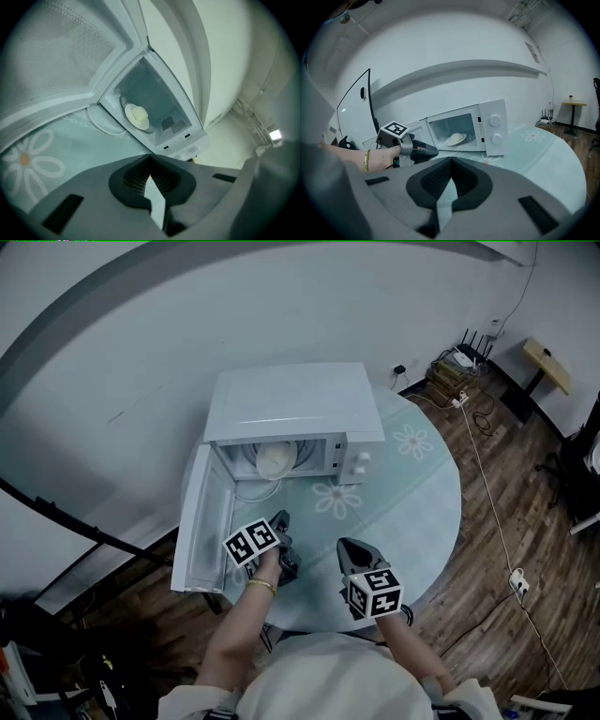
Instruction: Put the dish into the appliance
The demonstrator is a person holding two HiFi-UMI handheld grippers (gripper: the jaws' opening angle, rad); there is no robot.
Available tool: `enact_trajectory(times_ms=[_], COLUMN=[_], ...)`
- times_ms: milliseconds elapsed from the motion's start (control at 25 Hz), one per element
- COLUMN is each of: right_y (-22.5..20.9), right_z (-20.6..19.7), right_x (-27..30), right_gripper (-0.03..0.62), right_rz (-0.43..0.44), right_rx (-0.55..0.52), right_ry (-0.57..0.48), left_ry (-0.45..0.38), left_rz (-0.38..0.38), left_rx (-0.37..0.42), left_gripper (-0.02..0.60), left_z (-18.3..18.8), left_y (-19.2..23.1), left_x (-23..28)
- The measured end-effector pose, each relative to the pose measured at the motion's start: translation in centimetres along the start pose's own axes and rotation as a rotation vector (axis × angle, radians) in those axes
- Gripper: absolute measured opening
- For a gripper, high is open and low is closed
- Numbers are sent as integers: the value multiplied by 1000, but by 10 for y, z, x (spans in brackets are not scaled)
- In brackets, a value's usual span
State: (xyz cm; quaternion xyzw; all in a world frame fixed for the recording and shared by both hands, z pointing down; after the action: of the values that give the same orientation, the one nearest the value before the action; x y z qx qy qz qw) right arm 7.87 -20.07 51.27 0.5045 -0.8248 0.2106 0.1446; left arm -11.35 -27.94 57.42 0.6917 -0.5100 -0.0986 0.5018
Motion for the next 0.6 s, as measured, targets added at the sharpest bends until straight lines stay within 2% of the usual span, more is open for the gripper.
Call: enact_trajectory(times_ms=[240,600], right_y=[4,13], right_z=[-8,-15], right_x=[-13,-34], right_gripper=[5,5], right_rz=[7,21], right_rx=[19,23], right_ry=[3,-13], left_ry=[106,175], left_rz=[-33,-59], left_rx=[191,367], left_gripper=[9,9], left_z=[-23,-53], left_y=[-28,-55], left_x=[-30,-75])
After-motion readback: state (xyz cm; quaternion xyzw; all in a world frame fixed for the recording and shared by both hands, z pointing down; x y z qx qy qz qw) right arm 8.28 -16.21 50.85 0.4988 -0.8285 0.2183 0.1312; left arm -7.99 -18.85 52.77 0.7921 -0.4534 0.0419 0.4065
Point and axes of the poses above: the fingertips, and each gripper's own axes: x forward along the fingers, y to its left, z out of its top, the point moved 5 cm from there along -x, backward along the fingers, and after that the axes turned 7 degrees about -z, right-handed, at the moved point
